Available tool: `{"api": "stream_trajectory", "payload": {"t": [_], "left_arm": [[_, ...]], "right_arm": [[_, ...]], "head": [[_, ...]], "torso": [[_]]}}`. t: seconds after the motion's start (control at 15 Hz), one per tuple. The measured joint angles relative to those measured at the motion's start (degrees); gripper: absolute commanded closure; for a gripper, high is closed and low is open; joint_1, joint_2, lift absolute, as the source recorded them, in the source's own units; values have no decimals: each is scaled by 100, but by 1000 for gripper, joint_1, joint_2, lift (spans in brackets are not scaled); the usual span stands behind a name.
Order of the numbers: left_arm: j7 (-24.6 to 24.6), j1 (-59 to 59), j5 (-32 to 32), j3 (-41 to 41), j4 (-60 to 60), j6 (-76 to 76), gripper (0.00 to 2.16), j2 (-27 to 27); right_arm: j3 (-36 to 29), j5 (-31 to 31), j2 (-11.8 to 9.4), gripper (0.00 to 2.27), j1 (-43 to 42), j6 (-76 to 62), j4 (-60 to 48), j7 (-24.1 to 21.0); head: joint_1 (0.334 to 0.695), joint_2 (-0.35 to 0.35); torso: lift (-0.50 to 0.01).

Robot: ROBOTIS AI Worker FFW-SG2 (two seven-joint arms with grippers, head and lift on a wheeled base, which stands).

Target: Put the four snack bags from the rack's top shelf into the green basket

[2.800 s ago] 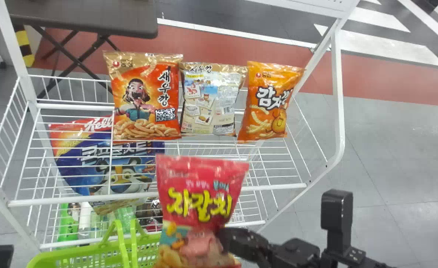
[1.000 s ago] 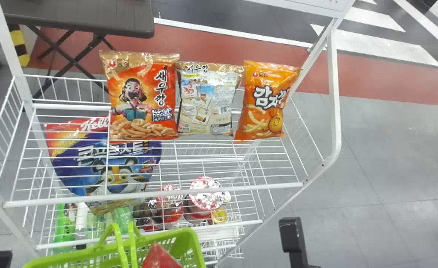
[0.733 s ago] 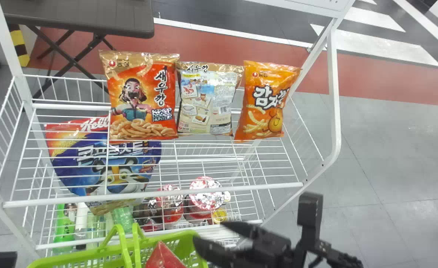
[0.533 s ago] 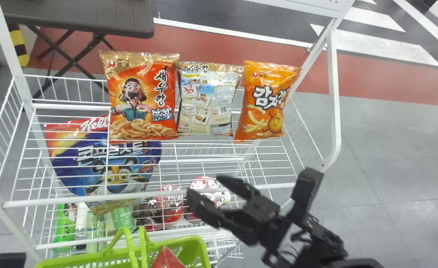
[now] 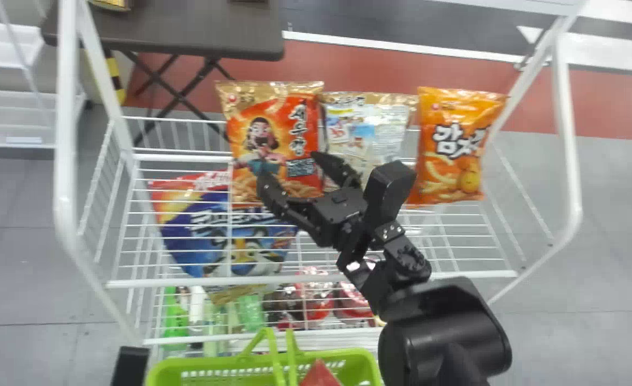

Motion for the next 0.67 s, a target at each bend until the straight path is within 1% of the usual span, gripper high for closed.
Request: {"api": "stream_trajectory", "payload": {"t": [0.2,0.27,0.4,0.47,0.53,0.6,0.67], "left_arm": [[-49,-30,22,109,35,4,2145,1],[-53,-50,25,121,53,8,2145,4],[-73,-102,44,160,112,13,2145,9],[-83,-119,52,181,133,15,2145,9],[-86,-135,58,197,151,17,2145,9],[-86,-148,60,203,169,17,2145,9],[-86,-161,61,204,180,17,2145,9]], "right_arm": [[139,153,41,107,-560,-117,632,-325],[181,165,43,329,-698,-101,756,-380],[234,184,44,1089,-976,69,1004,-361],[239,186,44,1531,-1074,252,1084,-281],[242,186,43,1899,-1182,576,1144,-142],[244,186,43,2071,-1275,927,1175,-44],[245,186,43,2172,-1329,1150,1185,17]], "head": [[695,-83],[695,-77],[695,-61],[695,-55],[695,-47],[695,-41],[695,-38]], "torso": [[0],[0],[0],[0],[0],[0],[0]]}}
